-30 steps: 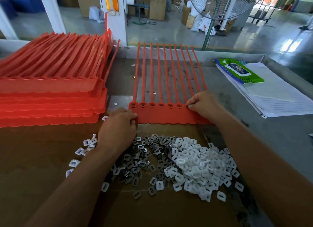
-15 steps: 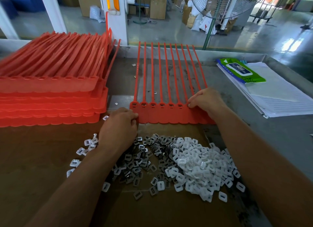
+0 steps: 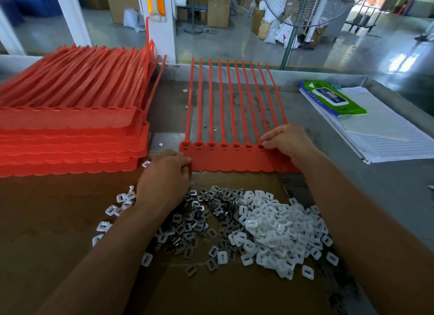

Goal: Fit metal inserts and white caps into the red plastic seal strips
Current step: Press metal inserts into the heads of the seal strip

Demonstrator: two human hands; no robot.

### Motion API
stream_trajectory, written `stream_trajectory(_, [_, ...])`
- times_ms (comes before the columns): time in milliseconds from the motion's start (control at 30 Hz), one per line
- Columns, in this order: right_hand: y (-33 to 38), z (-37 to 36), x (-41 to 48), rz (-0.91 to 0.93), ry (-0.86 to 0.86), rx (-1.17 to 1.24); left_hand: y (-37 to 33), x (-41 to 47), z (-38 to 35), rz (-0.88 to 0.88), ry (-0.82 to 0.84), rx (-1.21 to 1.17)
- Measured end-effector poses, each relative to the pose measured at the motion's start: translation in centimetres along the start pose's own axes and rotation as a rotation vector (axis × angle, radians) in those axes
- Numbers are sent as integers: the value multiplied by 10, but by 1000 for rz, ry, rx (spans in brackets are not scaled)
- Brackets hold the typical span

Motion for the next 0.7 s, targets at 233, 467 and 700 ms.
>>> stream_trajectory(233, [2,6,-19,128,36,-17,0,0,-1,0,3,0])
stream_trajectory(467, [20,-6,-54,346,185,-194,-1,-1,0,5,8,3])
stream_trajectory(700, [37,-34,-82,471,398,-308,0,0,0,4,12,10])
Point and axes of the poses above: each hand's wrist, its own x-axis towards the middle knuckle, its own z-axis out of the back of the hand, y = z × x, the point moved 3 cm from there along x, towards the middle knuckle, and after that the axes turned 2 degrees about y, right-handed, at the moved point
